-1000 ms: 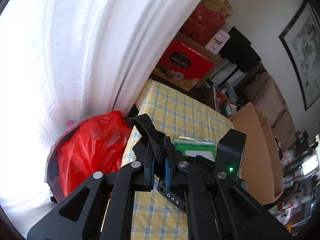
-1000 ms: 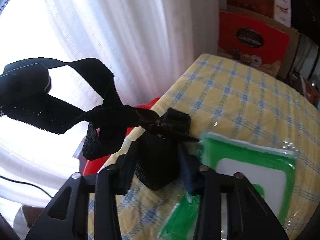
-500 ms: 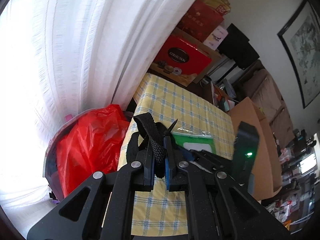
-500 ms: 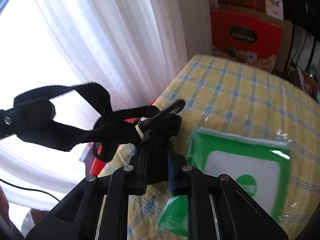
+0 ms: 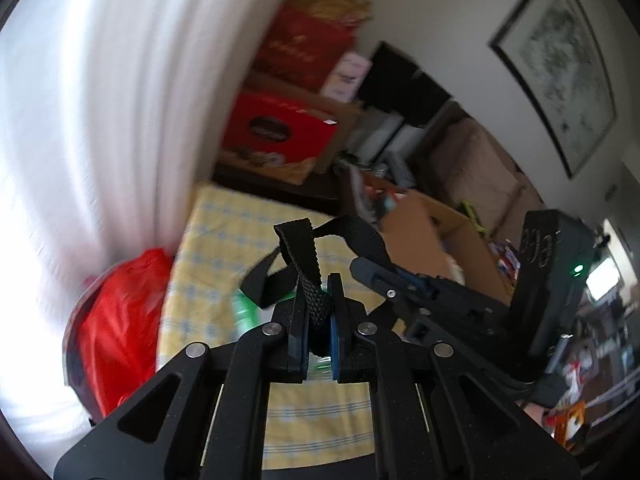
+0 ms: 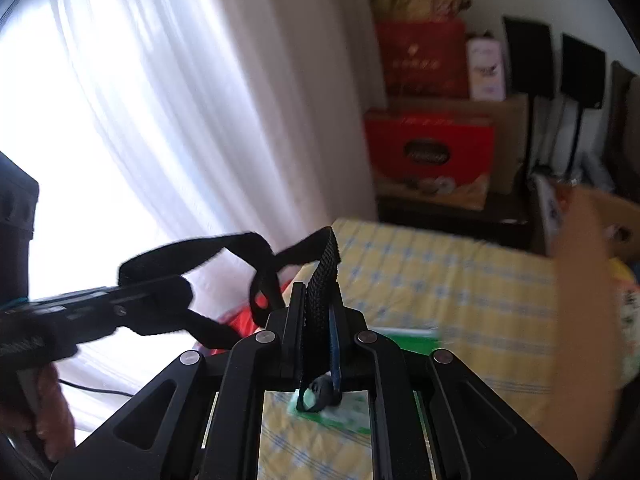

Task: Organize objects
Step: 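Carry the black strap over the cardboard box with the left tool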

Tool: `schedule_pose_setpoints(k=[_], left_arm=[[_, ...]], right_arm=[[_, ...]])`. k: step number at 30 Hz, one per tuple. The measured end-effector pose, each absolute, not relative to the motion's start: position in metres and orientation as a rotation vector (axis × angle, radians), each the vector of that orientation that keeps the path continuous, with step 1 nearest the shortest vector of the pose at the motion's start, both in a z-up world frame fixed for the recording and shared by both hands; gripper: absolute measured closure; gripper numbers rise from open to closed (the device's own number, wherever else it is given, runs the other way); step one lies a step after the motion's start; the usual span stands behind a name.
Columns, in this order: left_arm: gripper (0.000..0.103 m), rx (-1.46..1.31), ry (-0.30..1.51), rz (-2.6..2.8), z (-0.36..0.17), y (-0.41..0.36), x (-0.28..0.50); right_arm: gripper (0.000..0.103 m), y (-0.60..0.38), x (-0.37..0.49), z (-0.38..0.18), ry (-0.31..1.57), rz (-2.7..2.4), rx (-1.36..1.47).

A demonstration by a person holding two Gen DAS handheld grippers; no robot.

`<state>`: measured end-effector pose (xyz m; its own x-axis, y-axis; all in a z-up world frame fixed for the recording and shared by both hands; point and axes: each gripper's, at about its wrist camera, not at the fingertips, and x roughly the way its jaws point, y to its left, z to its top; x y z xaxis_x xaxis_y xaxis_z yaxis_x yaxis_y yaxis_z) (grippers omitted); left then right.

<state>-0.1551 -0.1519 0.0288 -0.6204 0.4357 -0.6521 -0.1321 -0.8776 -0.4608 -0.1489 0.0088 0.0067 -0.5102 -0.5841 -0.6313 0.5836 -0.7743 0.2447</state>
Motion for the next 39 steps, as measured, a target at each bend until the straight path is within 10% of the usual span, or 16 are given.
schedule_pose_setpoints(k=[23, 39], left_arm=[[0.096, -1.028, -0.366, 2.193, 0.134, 0.037, -0.167], [0.096, -1.195, -0.215, 2.062, 0.068, 0.171, -0.171]], right_arm=[[0.095, 0.194, -0.108, 0.185, -0.051, -2.597, 0.742], [0.095, 0.277, -0.132, 0.134, -0.076, -2.729, 0.97]])
